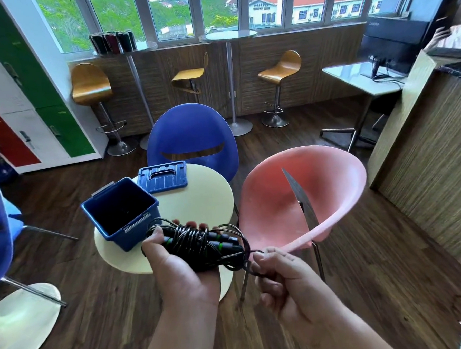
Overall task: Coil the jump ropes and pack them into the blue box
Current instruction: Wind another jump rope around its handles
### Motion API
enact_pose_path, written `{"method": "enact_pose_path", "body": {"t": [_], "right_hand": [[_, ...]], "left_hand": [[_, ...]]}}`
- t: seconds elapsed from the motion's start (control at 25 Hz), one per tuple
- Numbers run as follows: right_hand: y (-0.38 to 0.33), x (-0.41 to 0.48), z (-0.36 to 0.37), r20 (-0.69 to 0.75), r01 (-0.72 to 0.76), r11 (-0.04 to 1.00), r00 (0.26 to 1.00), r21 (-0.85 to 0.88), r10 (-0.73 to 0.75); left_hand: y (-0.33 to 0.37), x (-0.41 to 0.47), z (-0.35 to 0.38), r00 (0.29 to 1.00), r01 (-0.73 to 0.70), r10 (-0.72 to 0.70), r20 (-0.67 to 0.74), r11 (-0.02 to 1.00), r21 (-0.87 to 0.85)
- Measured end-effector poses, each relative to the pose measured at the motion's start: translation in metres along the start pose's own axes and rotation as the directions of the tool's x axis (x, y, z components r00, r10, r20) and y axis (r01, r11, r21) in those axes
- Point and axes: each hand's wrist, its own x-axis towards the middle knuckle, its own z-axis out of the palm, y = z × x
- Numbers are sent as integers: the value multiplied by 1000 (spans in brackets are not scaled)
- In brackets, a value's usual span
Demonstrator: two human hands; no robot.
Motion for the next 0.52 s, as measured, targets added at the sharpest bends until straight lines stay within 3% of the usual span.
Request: {"method": "enact_pose_path", "body": {"t": [0.16,0.32,0.52], "right_hand": [[0,9,2,46,11,998,999,66,-14],[-6,16,5,-19,61,997,998,-42,-62],[2,19,16,-50,-82,997,995,3,82]], "left_hand": [[-3,2,-6,992,119,-121,-18,990,-74],[-5,-2,-9,999,42,-42,5,998,40],[-5,-2,-8,999,23,-22,-35,999,43]]}}
